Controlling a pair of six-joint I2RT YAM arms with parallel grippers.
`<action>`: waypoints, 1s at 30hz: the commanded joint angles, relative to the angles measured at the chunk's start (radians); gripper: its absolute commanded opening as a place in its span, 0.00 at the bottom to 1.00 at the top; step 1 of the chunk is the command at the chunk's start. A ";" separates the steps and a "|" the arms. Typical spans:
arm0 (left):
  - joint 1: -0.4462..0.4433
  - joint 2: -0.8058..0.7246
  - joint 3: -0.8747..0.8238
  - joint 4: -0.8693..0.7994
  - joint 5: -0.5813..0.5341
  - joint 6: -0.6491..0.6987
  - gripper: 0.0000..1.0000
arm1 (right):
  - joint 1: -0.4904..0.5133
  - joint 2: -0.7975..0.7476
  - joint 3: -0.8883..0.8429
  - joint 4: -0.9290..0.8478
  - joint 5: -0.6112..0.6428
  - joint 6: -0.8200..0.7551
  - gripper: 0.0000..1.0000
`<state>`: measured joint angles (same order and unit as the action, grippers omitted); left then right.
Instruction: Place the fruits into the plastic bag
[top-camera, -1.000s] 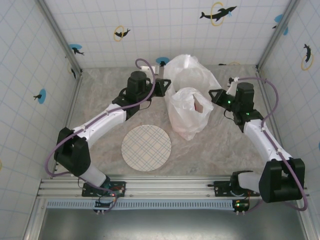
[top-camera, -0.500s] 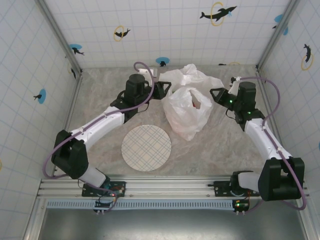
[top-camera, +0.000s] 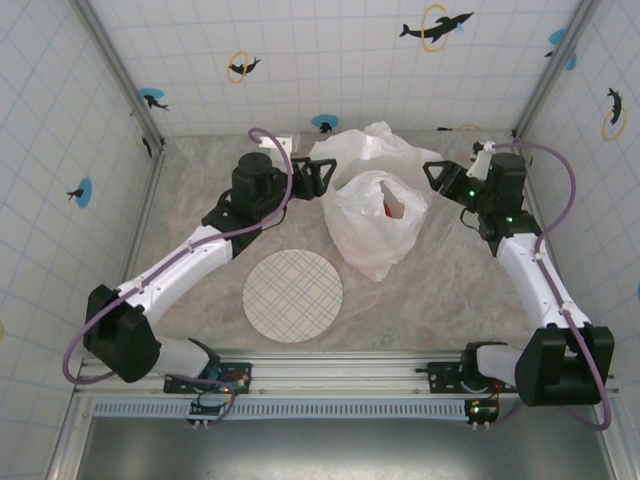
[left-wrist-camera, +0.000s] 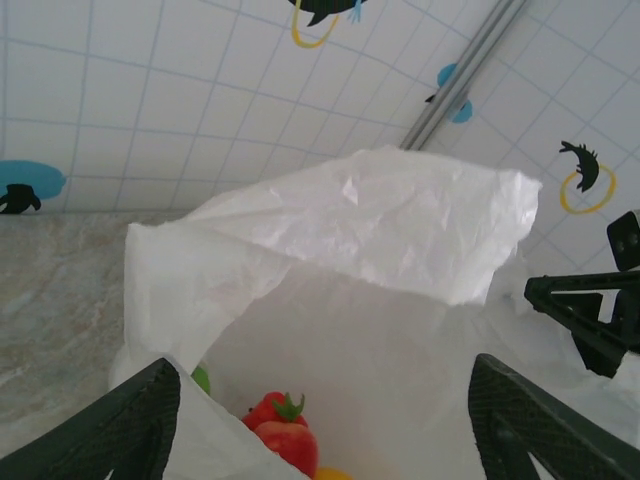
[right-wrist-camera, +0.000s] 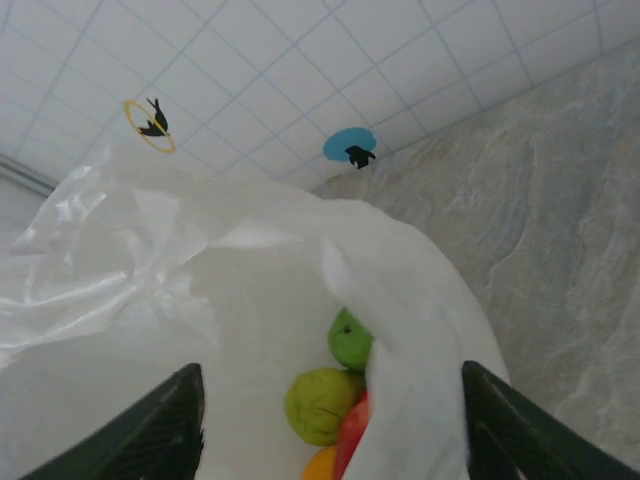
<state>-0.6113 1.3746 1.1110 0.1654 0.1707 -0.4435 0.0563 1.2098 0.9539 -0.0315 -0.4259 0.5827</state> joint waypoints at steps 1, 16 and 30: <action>0.005 -0.054 -0.030 0.012 -0.028 0.033 0.81 | -0.015 -0.037 0.068 -0.023 -0.003 -0.020 0.78; 0.008 -0.310 -0.249 0.020 -0.322 0.117 0.98 | -0.070 -0.086 0.119 -0.095 0.076 -0.101 0.97; 0.220 -0.377 -0.736 0.247 -0.852 0.146 0.98 | -0.039 -0.237 -0.389 0.115 0.692 -0.287 1.00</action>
<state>-0.4599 0.9813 0.4339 0.2928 -0.5579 -0.3305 -0.0006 0.9901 0.6724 -0.0391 0.0650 0.3489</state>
